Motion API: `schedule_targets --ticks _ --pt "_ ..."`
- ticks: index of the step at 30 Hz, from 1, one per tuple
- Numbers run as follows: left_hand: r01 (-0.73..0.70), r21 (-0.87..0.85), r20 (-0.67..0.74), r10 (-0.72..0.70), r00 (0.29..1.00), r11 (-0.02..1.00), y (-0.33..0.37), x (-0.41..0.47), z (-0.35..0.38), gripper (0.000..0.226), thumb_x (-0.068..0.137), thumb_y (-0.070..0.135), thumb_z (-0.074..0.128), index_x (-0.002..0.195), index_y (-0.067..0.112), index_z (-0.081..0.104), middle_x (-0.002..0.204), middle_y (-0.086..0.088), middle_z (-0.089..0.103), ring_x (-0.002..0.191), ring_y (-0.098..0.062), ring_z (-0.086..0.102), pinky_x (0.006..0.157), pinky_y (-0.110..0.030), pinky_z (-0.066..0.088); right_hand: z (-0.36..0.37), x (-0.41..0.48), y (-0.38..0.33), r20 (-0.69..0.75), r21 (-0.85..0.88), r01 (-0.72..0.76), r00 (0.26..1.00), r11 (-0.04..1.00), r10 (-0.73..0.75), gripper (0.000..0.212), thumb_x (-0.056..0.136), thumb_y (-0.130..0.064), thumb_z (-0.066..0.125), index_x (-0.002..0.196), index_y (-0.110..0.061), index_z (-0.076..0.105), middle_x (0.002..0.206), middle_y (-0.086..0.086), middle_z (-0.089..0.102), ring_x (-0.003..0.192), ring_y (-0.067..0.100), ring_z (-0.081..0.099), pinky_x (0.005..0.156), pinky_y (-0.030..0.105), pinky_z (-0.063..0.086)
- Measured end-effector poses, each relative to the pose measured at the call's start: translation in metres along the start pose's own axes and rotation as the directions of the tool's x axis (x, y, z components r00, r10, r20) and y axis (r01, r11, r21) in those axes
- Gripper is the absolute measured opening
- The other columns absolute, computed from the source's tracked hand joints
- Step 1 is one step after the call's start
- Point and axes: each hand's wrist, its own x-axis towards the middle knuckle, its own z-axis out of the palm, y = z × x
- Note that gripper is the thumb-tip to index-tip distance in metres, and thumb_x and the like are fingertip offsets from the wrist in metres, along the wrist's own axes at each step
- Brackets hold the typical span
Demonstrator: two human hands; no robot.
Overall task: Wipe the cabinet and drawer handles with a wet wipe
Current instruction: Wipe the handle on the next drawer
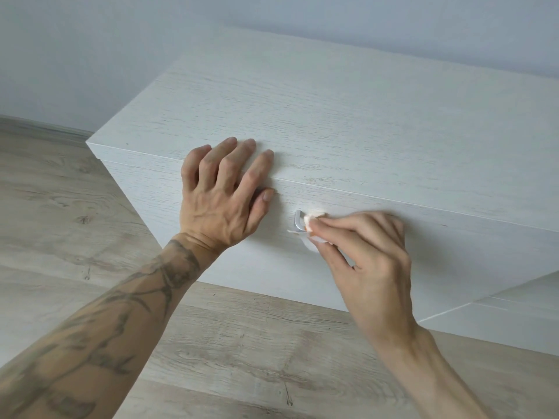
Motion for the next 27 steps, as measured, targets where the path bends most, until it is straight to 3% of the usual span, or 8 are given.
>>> schedule_targets --ticks 3,8,14,19,22,27 --pt "0.001 0.004 0.002 -0.001 1.000 1.000 0.001 0.000 0.000 0.047 0.111 0.043 0.030 0.137 0.015 0.057 0.127 -0.016 0.071 0.124 -0.031 0.052 0.110 -0.046 0.031 0.004 0.002 -0.001 0.027 0.000 0.040 0.999 0.999 -0.040 0.013 0.097 -0.013 0.077 0.108 -0.012 0.083 0.102 -0.003 0.076 0.092 0.024 0.068 0.085 0.042 0.049" --pt "0.001 0.000 -0.003 -0.001 1.000 1.000 0.001 0.000 0.000 0.046 0.110 0.043 0.031 0.136 0.015 0.057 0.127 -0.016 0.070 0.124 -0.031 0.052 0.108 -0.048 0.033 -0.003 -0.007 0.001 -0.011 -0.018 -0.027 1.000 0.999 0.027 0.015 0.095 -0.008 0.077 0.109 -0.010 0.083 0.101 0.000 0.076 0.092 0.024 0.065 0.080 0.046 0.052" --pt "0.000 -0.010 -0.011 0.000 1.000 1.000 0.000 0.000 0.002 0.047 0.110 0.044 0.031 0.136 0.016 0.058 0.131 -0.013 0.065 0.124 -0.031 0.052 0.111 -0.045 0.029 0.004 0.000 -0.002 0.023 -0.024 0.062 0.998 0.998 -0.062 0.012 0.098 -0.006 0.075 0.107 -0.007 0.082 0.099 0.004 0.075 0.090 0.028 0.066 0.080 0.046 0.053" --pt "0.008 -0.012 -0.013 -0.008 1.000 1.000 0.001 -0.001 0.002 0.046 0.110 0.044 0.031 0.136 0.016 0.058 0.130 -0.013 0.065 0.124 -0.031 0.052 0.107 -0.048 0.034 -0.011 -0.013 0.010 -0.046 -0.079 -0.019 0.999 0.997 0.015 0.013 0.097 -0.007 0.075 0.105 -0.010 0.084 0.098 0.002 0.075 0.089 0.025 0.064 0.078 0.049 0.050" --pt "0.005 -0.012 -0.020 -0.005 1.000 1.000 0.000 0.000 0.002 0.047 0.110 0.044 0.031 0.135 0.015 0.058 0.131 -0.012 0.063 0.124 -0.031 0.052 0.107 -0.049 0.035 0.009 0.000 -0.006 -0.012 -0.073 0.046 0.999 0.996 -0.047 0.012 0.098 -0.009 0.074 0.106 -0.009 0.083 0.098 0.002 0.075 0.089 0.027 0.064 0.077 0.049 0.050" --pt "0.011 -0.005 -0.011 -0.011 1.000 1.000 0.001 -0.002 0.003 0.047 0.110 0.044 0.030 0.136 0.016 0.058 0.130 -0.014 0.065 0.125 -0.031 0.051 0.113 -0.044 0.026 -0.010 -0.013 0.015 -0.027 -0.083 0.048 0.998 0.995 -0.050 0.016 0.098 -0.005 0.075 0.110 -0.010 0.083 0.101 0.001 0.076 0.090 0.027 0.065 0.081 0.045 0.050"
